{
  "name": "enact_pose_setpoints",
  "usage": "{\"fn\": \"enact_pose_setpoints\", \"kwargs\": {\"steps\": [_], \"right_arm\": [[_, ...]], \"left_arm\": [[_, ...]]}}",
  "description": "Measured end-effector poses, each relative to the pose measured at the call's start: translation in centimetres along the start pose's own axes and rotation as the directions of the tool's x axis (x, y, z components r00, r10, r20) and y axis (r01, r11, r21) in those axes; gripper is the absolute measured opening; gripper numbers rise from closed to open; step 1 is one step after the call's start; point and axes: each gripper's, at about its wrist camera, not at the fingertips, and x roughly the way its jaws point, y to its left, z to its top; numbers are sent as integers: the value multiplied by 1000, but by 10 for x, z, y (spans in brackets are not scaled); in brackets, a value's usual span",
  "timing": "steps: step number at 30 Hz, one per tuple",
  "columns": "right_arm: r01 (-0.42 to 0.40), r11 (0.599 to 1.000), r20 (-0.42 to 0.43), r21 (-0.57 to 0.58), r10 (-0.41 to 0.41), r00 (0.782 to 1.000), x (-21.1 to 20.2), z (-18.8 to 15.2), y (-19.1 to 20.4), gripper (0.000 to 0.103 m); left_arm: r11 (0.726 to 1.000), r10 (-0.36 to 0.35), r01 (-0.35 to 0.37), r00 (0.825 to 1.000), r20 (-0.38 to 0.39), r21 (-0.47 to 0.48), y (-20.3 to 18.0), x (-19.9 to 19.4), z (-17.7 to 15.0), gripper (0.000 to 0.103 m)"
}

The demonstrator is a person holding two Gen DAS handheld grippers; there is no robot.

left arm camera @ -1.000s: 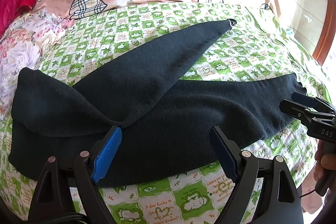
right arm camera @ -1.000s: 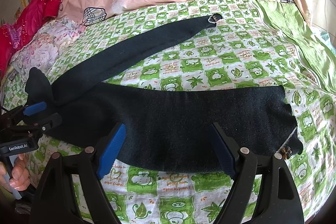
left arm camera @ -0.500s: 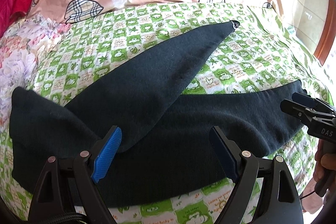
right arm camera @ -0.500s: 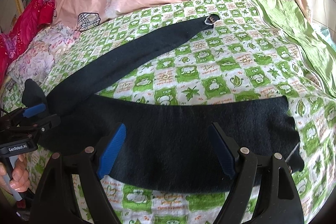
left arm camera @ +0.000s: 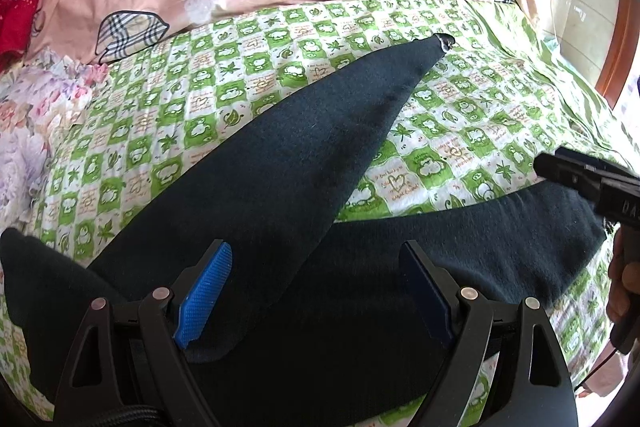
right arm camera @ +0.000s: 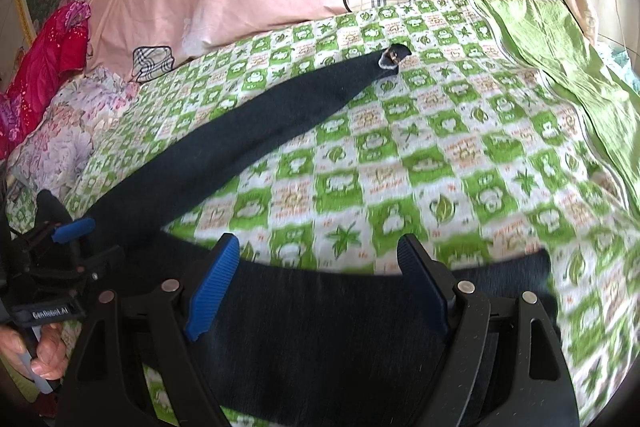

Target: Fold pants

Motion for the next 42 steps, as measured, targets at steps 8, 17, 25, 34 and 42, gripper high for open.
{"fn": "enact_pose_setpoints", "kwargs": {"steps": [8,17,25,34,42], "right_arm": [[-88,993,15,83,87,996,28,43,-20,82],[-66,969,16,237,64,998,88,106,-67,59],[-60,940,29,337,53,998,133,140,-104,49],[-137,919,40,370,131,991,160,151,-108,9],[-183,922,97,342,159,983,114,150,-98,6]], "left_arm": [[997,43,-42,999,-23,58,-7,26,16,86],[991,66,-58,996,-66,120,-16,64,42,86],[981,96,-72,988,-124,179,-22,101,51,86],[975,36,-10,993,-113,223,-28,106,51,55],[980,23,0,993,-114,198,-20,99,58,7]]}}
